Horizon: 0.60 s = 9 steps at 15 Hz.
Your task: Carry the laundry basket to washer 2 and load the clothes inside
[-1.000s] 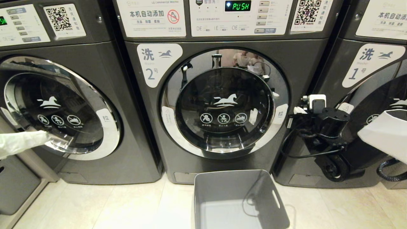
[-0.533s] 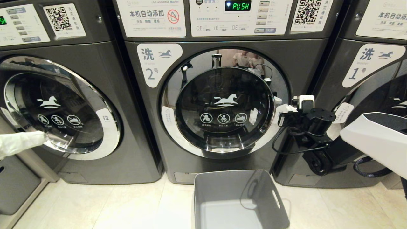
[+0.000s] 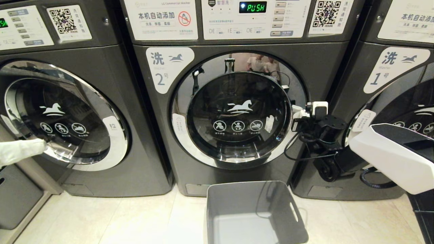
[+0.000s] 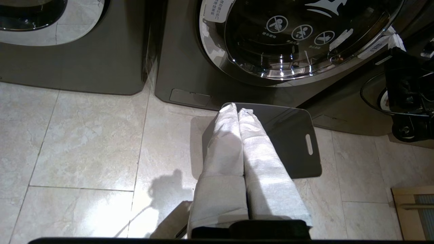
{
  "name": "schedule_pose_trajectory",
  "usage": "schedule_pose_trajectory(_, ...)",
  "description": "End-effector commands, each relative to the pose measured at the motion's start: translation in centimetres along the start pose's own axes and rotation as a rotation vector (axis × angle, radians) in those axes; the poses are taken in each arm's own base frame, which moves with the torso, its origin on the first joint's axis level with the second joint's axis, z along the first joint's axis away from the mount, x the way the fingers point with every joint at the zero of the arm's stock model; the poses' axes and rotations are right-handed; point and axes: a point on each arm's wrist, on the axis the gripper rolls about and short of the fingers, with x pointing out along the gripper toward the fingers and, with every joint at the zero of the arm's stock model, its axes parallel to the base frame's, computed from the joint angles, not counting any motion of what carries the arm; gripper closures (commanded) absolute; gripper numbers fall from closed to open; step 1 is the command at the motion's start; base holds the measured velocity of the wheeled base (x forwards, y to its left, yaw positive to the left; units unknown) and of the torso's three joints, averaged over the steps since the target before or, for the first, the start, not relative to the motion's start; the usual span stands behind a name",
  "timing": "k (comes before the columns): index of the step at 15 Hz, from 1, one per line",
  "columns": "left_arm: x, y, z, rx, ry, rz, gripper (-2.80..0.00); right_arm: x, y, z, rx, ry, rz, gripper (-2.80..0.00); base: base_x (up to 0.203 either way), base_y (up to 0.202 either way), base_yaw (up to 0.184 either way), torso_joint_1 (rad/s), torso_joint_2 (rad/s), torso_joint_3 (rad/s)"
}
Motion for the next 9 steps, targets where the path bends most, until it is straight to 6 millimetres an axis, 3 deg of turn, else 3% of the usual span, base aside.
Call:
schedule_pose_trajectory(1,0.1,0.0,0.0,-0.001,0.004,0.004,0.0,0.5,0.1,-1.7,-0.004,0.004,0.009,0.0,0.0,0.0,0.0,0.0,0.0,0.0)
schedule_pose_trajectory(6,0.5,-0.1,-0.1,0.003,0.016,0.009,0.0,1.7,-0.3,-2.9,-0.007,-0.005,0.0,0.0,0.0,0.0,0.0,0.0,0.0,0.0)
schedule_pose_trajectory(9,0.6,-0.2,0.0,0.003,0.013,0.008,0.0,0.4,-0.6,-0.7,-0.011,0.015,0.008,0.0,0.0,0.0,0.0,0.0,0.0,0.0)
